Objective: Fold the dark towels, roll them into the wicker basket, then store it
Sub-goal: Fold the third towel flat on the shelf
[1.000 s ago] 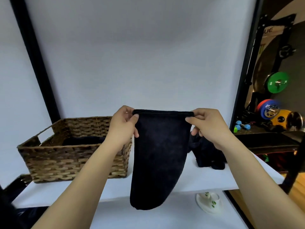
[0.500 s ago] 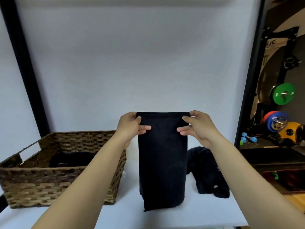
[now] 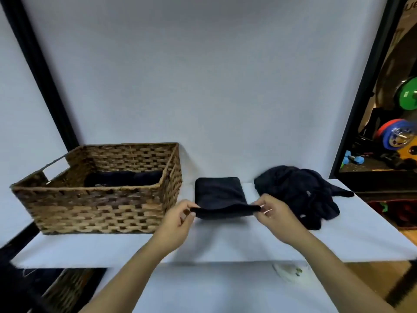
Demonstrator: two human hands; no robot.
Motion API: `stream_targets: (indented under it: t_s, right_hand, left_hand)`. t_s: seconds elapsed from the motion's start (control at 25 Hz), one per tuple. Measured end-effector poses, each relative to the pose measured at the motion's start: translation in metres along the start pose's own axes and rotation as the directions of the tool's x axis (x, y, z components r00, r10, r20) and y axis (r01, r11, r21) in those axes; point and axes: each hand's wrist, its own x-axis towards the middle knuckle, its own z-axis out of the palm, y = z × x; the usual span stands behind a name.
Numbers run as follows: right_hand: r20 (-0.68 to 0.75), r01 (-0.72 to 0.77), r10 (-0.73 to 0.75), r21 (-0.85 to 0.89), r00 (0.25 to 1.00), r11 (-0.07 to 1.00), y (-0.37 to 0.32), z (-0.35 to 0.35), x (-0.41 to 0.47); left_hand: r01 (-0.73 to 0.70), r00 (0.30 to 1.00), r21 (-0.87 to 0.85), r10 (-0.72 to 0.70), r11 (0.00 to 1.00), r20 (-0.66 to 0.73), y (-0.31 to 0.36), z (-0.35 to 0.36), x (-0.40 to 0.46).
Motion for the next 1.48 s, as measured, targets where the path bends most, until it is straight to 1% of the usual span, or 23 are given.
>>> stream_targets:
  t_s: [0.04,0.08,0.16,0.2,0.28,0.32,0.44,0.52,0.56,0.64,0.76,0.84,0.88,0.96,1.04,1.08,1.16,1.24,1.32,1.36,1.4,1.44,1.48]
  right_hand:
    - [0.04,-0.026,0.03,-0.081,0.999,0.996,0.019,0.013,-0.024]
    - [0.056,-0.02,0.03,-0.166,0.998,0.986,0.035,0.027,-0.049]
    - [0.047,0.09,-0.078,-0.34,0.996,0.936,0.053,0.045,-0.085]
    - [0.058,0.133,-0.12,-0.417,0.991,0.899,0.055,0.048,-0.095]
    - [0.089,0.156,-0.128,-0.541,0.988,0.826,0.054,0.052,-0.108]
    - [0.102,0.174,-0.141,-0.576,0.985,0.799,0.052,0.056,-0.112]
    - [0.149,0.328,-0.308,-0.651,0.94,0.684,0.044,0.079,-0.106]
    - [0.224,0.388,-0.335,-0.718,0.915,0.578,0.045,0.102,-0.093]
    - [0.235,0.396,-0.343,-0.738,0.91,0.546,0.046,0.109,-0.089]
    - [0.206,0.39,-0.377,-0.759,0.903,0.522,0.055,0.11,-0.082]
    - [0.136,0.41,-0.479,-0.739,0.867,0.534,0.075,0.087,-0.077]
    - [0.09,0.418,-0.483,-0.651,0.871,0.634,0.076,0.074,-0.071]
    - [0.076,0.394,-0.436,-0.585,0.897,0.709,0.074,0.071,-0.067]
    - [0.054,0.287,-0.295,-0.455,0.954,0.843,0.067,0.068,-0.061]
    - [0.043,0.149,-0.142,-0.32,0.989,0.936,0.061,0.066,-0.059]
    - [0.06,0.081,-0.068,-0.263,0.996,0.961,0.06,0.065,-0.059]
    - [0.1,-0.003,0.028,-0.239,0.995,0.971,0.057,0.064,-0.057]
    - [0.115,-0.049,0.084,-0.276,0.99,0.96,0.052,0.063,-0.052]
    - [0.111,-0.083,0.12,-0.289,0.987,0.954,0.046,0.06,-0.046]
    - [0.11,-0.101,0.138,-0.288,0.984,0.952,0.044,0.058,-0.042]
    - [0.119,-0.111,0.15,-0.287,0.981,0.951,0.043,0.056,-0.039]
    - [0.129,-0.113,0.157,-0.295,0.979,0.949,0.042,0.055,-0.037]
    - [0.14,-0.106,0.156,-0.311,0.978,0.945,0.04,0.055,-0.037]
  left_hand:
    - [0.0,0.998,0.064,-0.004,0.998,0.059,-0.019,0.011,-0.026]
    - [-0.039,0.995,0.141,0.026,0.989,0.094,-0.036,0.019,-0.051]
    - [-0.133,0.988,0.255,0.108,0.958,0.112,-0.049,0.027,-0.083]
    - [-0.138,0.988,0.289,0.11,0.947,0.111,-0.048,0.028,-0.091]
    - [-0.166,0.983,0.407,0.12,0.898,0.137,-0.042,0.032,-0.101]
    - [-0.196,0.979,0.476,0.14,0.857,0.151,-0.037,0.037,-0.105]
    - [-0.277,0.96,0.588,0.2,0.76,0.194,-0.022,0.06,-0.1]
    - [-0.278,0.96,0.606,0.196,0.745,0.199,-0.012,0.078,-0.092]
    - [-0.278,0.96,0.61,0.201,0.742,0.193,-0.011,0.085,-0.091]
    - [-0.279,0.96,0.61,0.231,0.742,0.157,-0.018,0.086,-0.093]
    - [-0.22,0.97,0.555,0.24,0.802,0.038,-0.038,0.073,-0.095]
    - [-0.169,0.977,0.522,0.211,0.836,-0.02,-0.041,0.066,-0.091]
    - [-0.14,0.981,0.503,0.188,0.853,-0.046,-0.041,0.066,-0.089]
    - [-0.054,0.989,0.45,0.11,0.891,-0.101,-0.037,0.07,-0.086]
    - [0.037,0.993,0.423,0.014,0.905,-0.116,-0.032,0.073,-0.083]
    - [0.086,0.993,0.423,-0.042,0.902,-0.114,-0.028,0.074,-0.083]
    - [0.196,0.98,0.405,-0.16,0.893,-0.12,-0.018,0.075,-0.078]
    - [0.299,0.954,0.382,-0.264,0.875,-0.143,-0.009,0.072,-0.067]
    - [0.381,0.924,0.4,-0.36,0.834,-0.13,0.001,0.072,-0.057]
    - [0.401,0.914,0.438,-0.386,0.804,-0.129,0.006,0.073,-0.054]
    - [0.387,0.919,0.515,-0.365,0.765,-0.149,0.01,0.074,-0.051]
    - [0.311,0.949,0.618,-0.266,0.722,-0.167,0.017,0.077,-0.051]
    - [0.193,0.98,0.708,-0.099,0.679,-0.172,0.023,0.081,-0.053]
